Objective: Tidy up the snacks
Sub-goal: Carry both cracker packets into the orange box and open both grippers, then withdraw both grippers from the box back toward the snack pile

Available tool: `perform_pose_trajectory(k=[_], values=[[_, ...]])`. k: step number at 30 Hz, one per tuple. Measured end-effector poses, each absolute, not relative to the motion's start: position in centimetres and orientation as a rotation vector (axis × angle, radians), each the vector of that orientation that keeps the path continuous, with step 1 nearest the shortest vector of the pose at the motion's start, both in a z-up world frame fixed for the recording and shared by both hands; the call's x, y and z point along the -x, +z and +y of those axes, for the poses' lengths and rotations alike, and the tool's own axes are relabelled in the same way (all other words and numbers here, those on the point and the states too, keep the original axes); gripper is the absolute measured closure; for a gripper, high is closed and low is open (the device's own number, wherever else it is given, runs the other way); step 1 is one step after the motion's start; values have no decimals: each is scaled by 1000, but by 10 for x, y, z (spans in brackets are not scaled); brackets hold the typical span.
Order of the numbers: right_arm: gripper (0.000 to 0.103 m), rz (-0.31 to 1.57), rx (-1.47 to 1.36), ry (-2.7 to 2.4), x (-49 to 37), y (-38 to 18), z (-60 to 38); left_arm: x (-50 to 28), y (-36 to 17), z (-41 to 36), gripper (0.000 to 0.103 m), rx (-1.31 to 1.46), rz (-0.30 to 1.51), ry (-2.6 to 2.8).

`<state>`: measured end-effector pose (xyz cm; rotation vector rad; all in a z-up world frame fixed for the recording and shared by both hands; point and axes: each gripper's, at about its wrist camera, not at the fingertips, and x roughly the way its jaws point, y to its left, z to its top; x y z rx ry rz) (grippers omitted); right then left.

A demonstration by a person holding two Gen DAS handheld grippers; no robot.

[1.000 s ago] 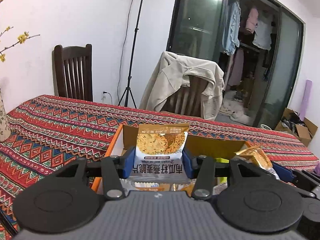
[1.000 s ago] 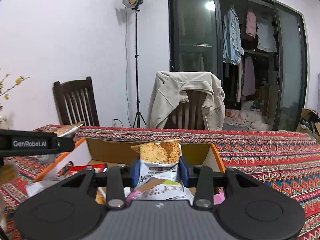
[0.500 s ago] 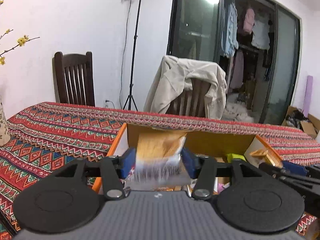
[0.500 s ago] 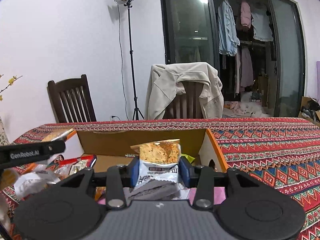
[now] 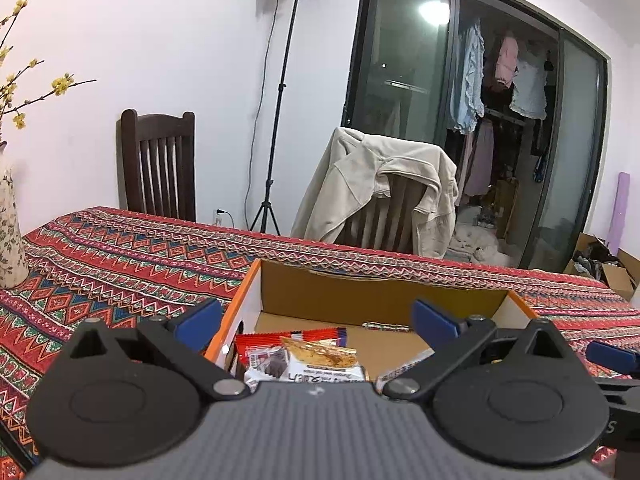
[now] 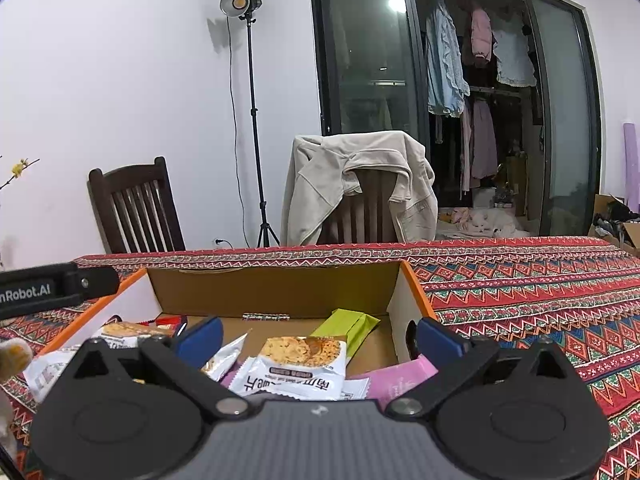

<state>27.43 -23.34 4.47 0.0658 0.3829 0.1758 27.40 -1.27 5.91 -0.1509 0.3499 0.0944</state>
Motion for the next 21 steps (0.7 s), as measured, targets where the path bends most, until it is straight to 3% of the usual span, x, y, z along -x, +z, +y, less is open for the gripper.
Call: perform_pose_trajectory(k=[12,21], values=[[0,428,-69,194,-250,72,-235,-233,98,-3,0,141,347,88],[0,489,-50,224,-209,63,-242,-189,87,23,0,104,416,113]])
